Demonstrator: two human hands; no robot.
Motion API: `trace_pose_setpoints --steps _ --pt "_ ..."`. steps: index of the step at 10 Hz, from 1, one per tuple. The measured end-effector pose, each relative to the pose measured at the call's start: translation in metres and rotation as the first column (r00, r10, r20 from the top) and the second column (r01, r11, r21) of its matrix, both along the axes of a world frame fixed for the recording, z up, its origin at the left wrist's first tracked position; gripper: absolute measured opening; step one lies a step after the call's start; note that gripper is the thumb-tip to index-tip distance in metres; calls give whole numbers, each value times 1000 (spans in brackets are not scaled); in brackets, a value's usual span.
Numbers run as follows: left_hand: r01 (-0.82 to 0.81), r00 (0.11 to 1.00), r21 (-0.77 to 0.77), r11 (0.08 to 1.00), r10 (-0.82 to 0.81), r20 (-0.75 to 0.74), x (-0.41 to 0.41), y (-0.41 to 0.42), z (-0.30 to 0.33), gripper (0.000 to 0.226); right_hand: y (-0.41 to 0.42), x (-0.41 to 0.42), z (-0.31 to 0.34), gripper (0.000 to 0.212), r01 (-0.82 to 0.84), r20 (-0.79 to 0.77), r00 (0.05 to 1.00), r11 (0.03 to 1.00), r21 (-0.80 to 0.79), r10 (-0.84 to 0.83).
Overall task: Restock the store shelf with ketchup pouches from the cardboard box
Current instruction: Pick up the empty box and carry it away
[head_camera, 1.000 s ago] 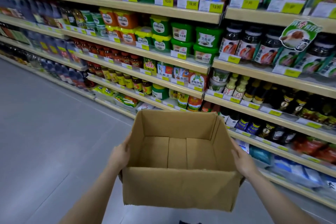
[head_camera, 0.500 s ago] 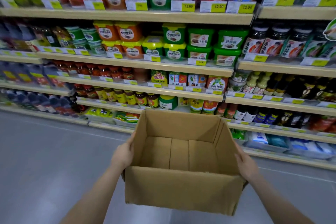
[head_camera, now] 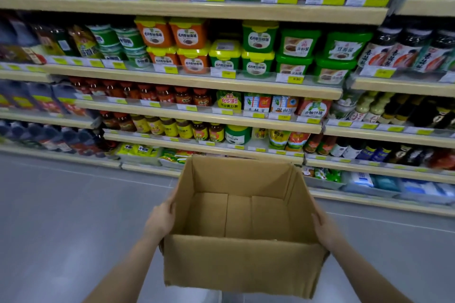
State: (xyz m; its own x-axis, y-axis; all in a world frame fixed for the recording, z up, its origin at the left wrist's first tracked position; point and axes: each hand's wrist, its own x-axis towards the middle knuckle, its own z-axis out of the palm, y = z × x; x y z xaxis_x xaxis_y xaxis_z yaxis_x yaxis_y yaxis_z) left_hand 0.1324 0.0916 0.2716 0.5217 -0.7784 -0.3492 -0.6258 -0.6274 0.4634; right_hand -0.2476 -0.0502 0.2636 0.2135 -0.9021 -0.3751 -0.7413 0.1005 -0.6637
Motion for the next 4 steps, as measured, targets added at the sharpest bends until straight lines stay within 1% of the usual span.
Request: trace_pose_setpoints --steps 1,2,3,4 --pt "51 998 -22 998 -52 -28 28 -8 -10 51 10 23 -9 52 64 19 998 998 22 -64" --pt "91 994 -4 996 -91 -58 47 -17 -23 51 13 37 -19 51 123 -14 992 992 38 -123" --pt "63 990 48 997 -56 -131 59 -24 -39 52 21 46 -30 48 151 -78 986 987 47 -147" --pt "66 985 105 992 -48 -168 65 -33 -52 52 20 52 -38 49 204 -126 974 972 113 -190"
